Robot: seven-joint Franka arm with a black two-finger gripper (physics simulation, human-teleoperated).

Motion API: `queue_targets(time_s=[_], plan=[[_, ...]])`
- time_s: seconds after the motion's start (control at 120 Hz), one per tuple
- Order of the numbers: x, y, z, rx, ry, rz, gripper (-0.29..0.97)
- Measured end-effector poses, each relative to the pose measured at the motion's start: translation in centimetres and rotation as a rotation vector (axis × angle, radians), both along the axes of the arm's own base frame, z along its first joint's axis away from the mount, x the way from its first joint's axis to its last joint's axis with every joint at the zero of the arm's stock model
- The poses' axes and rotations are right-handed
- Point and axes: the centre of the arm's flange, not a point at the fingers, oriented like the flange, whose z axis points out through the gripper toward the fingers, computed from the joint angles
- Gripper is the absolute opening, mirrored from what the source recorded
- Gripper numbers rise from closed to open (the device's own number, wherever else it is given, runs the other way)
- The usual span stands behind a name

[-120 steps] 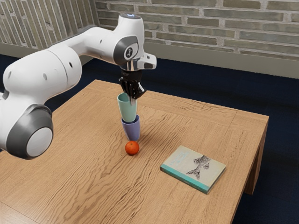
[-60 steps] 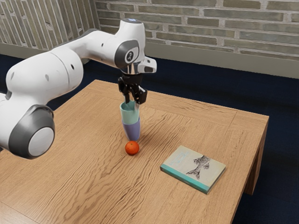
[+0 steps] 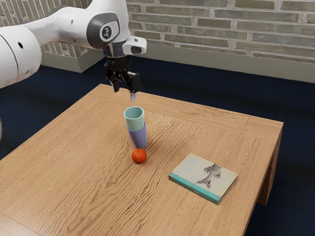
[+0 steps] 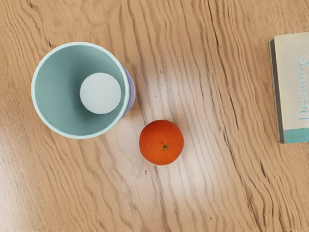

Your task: Place the left cup onto the right cup

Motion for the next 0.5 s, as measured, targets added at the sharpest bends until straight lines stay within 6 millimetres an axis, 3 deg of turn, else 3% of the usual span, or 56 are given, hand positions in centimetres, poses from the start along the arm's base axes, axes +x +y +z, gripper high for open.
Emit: queue_targets(time_s=[0.242,0.5], plan=[[-4.2,1.1,3.0,-0.031,-0.002,0.001,0.67],[-5.8,1.4,4.5,-0.002,-0.009,-0.004,0.68]])
